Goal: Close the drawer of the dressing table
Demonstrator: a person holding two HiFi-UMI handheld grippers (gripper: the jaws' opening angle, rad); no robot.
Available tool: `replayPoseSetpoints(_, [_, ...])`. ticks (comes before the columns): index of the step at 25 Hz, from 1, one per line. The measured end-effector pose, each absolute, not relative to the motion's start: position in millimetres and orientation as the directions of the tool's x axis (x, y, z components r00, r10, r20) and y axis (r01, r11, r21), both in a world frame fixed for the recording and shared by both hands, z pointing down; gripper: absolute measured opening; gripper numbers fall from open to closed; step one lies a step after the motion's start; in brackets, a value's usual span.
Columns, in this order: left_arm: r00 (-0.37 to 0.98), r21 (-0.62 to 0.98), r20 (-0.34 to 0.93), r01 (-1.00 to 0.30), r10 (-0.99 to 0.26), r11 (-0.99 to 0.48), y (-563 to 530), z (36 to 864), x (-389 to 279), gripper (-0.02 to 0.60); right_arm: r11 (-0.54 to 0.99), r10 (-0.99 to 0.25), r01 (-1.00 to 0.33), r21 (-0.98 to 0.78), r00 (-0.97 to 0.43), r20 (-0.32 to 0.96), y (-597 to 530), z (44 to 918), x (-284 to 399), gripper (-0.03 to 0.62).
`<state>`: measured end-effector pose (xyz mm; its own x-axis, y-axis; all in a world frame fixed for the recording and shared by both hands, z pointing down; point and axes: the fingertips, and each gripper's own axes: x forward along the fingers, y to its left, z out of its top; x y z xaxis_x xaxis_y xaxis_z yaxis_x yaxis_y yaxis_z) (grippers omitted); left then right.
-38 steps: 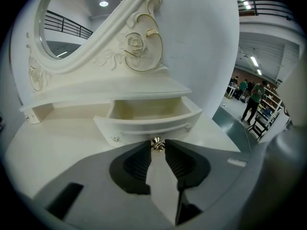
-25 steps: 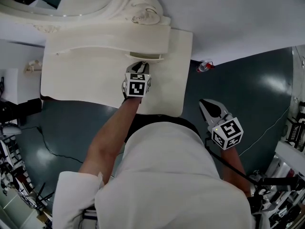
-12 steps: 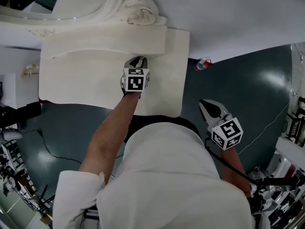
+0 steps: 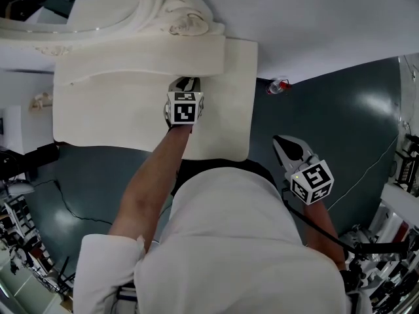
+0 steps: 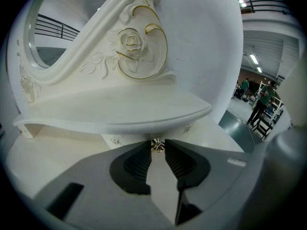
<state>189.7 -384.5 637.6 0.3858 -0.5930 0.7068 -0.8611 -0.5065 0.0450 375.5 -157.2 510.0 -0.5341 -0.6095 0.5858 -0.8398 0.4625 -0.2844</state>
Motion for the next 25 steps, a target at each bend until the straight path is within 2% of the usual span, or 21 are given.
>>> replayPoseSetpoints(15, [0.381,0.027,0.719,-0.851,-0.581,-0.525,-383.2,636.0,190.6,0.100,0.461,-0.602,-0.834,-0.304,-0.545,0.583,-152.5,512.1,370.8,-0.003])
replayPoseSetpoints(19, [0.368,0.012,0.733,-0.848,-0.572,-0.530,-380.8,640.7,188.3,0.166,0.458,-0.600,-0.831,-0.315,-0.551,0.581,-145.7,517.4,372.3,-0.003])
replayPoseSetpoints(25, [0.350,0.006,0.756,-0.849,-0.553,-0.529,-358.7,640.2,175.6,0.169,0.475,-0.586,-0.816,-0.329,-0.572,0.574,-137.2,527.1,372.4,-0.002])
